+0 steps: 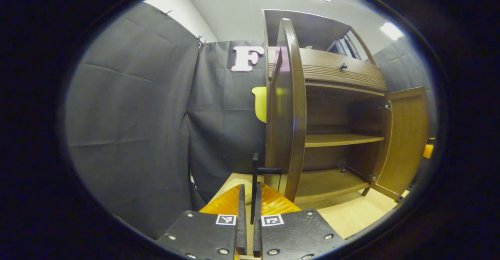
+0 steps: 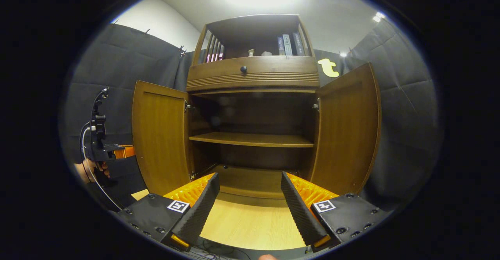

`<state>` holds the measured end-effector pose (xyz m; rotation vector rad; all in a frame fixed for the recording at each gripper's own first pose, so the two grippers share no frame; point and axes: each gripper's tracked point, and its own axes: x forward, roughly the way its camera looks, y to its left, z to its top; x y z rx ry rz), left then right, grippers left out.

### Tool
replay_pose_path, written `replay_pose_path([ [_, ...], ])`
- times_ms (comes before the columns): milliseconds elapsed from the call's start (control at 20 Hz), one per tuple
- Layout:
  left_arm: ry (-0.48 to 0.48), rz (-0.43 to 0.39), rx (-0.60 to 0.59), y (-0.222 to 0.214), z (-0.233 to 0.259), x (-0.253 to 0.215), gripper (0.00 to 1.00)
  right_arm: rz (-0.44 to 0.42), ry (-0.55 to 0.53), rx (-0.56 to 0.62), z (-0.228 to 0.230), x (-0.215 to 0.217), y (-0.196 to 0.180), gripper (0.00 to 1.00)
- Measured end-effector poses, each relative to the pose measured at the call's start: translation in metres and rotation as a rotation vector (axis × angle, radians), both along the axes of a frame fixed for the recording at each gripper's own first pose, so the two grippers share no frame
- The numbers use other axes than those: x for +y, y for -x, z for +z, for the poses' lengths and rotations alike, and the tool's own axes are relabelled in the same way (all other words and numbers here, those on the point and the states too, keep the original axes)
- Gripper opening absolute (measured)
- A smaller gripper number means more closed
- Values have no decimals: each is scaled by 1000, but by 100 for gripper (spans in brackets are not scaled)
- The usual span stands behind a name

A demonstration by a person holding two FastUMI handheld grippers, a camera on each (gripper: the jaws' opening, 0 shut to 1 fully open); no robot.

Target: Open the right door of the double-door shoe cabinet with the right hand, and open the left door with the left hand.

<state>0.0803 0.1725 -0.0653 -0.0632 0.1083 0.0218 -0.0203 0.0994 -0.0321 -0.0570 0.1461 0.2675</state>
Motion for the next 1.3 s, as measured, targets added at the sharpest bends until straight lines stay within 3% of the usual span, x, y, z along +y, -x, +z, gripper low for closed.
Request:
replay_pose_path([
  [250, 73, -1, -4, 23, -2, 30, 8, -4, -1, -26, 8, 15, 4, 99],
  [400, 58, 18, -15, 38, 7, 35, 6, -13, -7, -44, 14, 14, 9, 97],
  [700, 43, -10, -49, 84, 43, -8, 10, -21, -16, -62, 27, -8, 24, 99],
  [750, 46, -18, -57, 92, 49, -19, 6, -27, -16, -67, 29, -14, 26, 99],
  [800, 48, -23, -60, 102, 53, -31, 10, -34, -13, -70, 30, -21, 29, 99],
  [1000, 34, -63, -76, 125, 65, -73, 10, -44, -21, -91, 36, -40, 37, 99],
  [1050, 27, -66, -72, 129, 67, -79, 6, -47, -30, -96, 37, -44, 40, 99],
  [1300, 19, -67, -70, 135, 69, -96, 15, -70, -49, -99, 34, -65, 51, 96],
])
